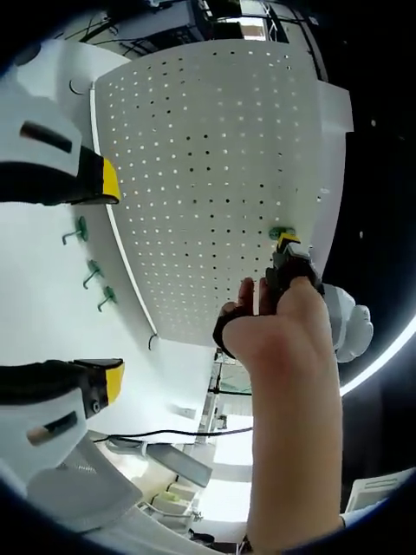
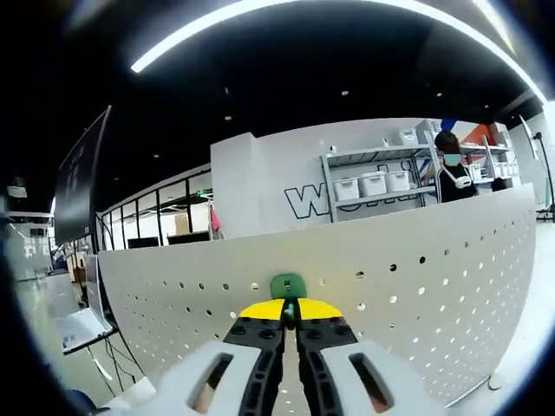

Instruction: Insert the hook assembly into the mounting plate slot until the hook locks in place.

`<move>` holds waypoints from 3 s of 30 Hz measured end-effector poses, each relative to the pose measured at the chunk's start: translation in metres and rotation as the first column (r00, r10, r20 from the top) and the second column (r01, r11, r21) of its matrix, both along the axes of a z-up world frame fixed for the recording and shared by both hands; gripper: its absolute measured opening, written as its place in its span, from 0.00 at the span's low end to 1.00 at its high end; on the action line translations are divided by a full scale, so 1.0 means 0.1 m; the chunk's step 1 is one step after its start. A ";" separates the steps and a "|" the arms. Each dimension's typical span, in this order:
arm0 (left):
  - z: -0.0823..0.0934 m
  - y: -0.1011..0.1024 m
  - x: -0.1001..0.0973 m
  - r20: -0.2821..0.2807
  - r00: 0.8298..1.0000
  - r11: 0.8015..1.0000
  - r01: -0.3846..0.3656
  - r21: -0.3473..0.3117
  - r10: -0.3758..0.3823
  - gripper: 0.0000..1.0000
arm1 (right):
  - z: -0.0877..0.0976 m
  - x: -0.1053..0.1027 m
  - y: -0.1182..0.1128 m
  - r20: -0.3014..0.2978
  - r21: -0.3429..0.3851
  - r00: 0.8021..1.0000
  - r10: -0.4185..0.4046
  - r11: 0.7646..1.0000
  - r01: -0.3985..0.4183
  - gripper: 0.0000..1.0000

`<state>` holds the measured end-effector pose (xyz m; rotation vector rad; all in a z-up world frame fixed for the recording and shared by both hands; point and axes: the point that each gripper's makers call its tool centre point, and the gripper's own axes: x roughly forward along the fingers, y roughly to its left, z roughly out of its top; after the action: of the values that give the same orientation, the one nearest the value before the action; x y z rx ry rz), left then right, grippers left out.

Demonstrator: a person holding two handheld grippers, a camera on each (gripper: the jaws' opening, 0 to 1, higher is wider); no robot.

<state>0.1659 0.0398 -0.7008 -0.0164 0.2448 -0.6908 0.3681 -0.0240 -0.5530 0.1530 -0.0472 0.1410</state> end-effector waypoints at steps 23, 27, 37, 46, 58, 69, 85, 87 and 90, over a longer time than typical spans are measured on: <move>-0.01 0.10 0.00 -0.004 1.000 1.000 -0.024 -0.012 0.024 0.73 | -0.10 -0.05 0.13 -0.038 0.023 0.997 0.068 0.997 -0.067 0.12; -0.01 0.11 0.00 -0.006 1.000 1.000 -0.029 -0.011 0.029 0.73 | -0.08 -0.05 0.13 -0.035 0.037 0.997 0.070 0.997 -0.069 0.14; 0.00 0.08 0.00 -0.005 1.000 1.000 -0.021 -0.009 0.021 0.73 | -0.15 -0.08 0.13 -0.068 0.024 0.993 0.100 0.995 -0.099 0.26; -0.02 0.09 0.00 -0.010 1.000 1.000 -0.026 -0.009 0.026 0.74 | -0.13 -0.15 0.17 -0.046 -0.017 0.982 0.183 0.983 -0.184 0.42; -0.01 0.05 0.00 -0.002 1.000 1.000 -0.017 -0.008 0.017 0.74 | -0.09 -0.24 0.22 0.005 -0.057 0.958 0.288 0.956 -0.287 0.47; 0.00 0.05 0.00 -0.001 1.000 1.000 -0.013 -0.011 0.013 0.74 | -0.02 -0.34 0.17 0.037 -0.136 0.927 0.372 0.921 -0.364 0.50; 0.00 0.05 0.01 0.006 1.000 1.000 -0.004 0.000 0.004 0.75 | -0.06 -0.53 0.04 0.058 -0.134 0.892 0.448 0.889 -0.437 0.50; 0.00 0.06 0.01 0.008 1.000 1.000 -0.006 0.002 0.006 0.76 | -0.07 -0.59 0.01 0.058 -0.138 0.887 0.459 0.883 -0.448 0.51; 0.01 0.07 0.02 0.011 1.000 1.000 -0.009 0.001 0.009 0.76 | -0.15 -0.68 -0.05 0.045 -0.142 0.878 0.476 0.873 -0.466 0.52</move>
<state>0.1682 0.0466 -0.6998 -0.0128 0.2343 -0.6816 0.3005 -0.0288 -0.5681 0.0277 -0.0791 0.6406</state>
